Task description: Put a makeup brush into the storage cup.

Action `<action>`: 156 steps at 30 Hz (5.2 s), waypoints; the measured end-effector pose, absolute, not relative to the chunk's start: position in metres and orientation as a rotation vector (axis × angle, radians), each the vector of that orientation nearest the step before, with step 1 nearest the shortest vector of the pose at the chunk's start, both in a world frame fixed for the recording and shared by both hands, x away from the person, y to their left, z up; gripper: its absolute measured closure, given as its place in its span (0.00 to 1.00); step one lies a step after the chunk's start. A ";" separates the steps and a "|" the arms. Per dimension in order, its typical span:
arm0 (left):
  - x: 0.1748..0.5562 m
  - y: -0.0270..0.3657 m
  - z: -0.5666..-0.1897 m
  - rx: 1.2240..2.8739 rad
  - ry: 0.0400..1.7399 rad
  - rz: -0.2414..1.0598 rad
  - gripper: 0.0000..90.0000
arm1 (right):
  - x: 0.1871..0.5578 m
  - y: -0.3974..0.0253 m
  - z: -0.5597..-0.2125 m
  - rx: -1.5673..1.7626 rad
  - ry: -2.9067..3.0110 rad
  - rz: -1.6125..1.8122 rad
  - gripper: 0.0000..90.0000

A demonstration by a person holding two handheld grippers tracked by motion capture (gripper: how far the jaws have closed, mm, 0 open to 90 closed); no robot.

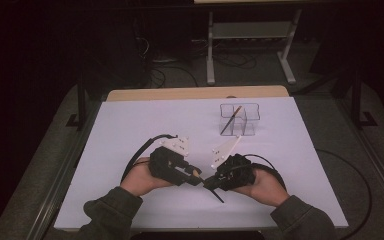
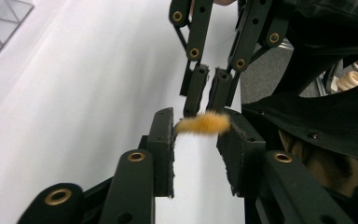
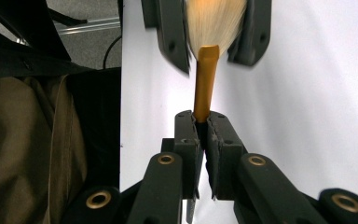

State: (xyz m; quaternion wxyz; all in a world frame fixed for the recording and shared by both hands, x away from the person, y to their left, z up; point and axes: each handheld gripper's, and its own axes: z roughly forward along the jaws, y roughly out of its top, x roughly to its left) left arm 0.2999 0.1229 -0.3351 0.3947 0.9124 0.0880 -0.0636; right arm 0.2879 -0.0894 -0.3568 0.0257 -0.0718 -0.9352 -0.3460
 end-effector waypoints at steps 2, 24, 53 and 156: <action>0.300 0.126 -0.335 2.307 0.234 -0.153 0.70 | 0.288 -0.092 -0.357 -0.230 -2.898 -1.071 0.92; 0.299 0.155 -0.347 2.286 0.340 -0.086 0.61 | 0.311 -0.131 -0.350 -0.418 -2.911 -1.105 0.92; 0.296 0.200 -0.362 2.212 0.514 0.076 0.41 | 0.328 -0.162 -0.333 -0.570 -2.904 -1.175 0.92; 0.280 0.238 -0.386 2.090 0.635 0.191 0.25 | 0.414 -0.192 -0.283 -0.889 -2.951 -1.132 0.92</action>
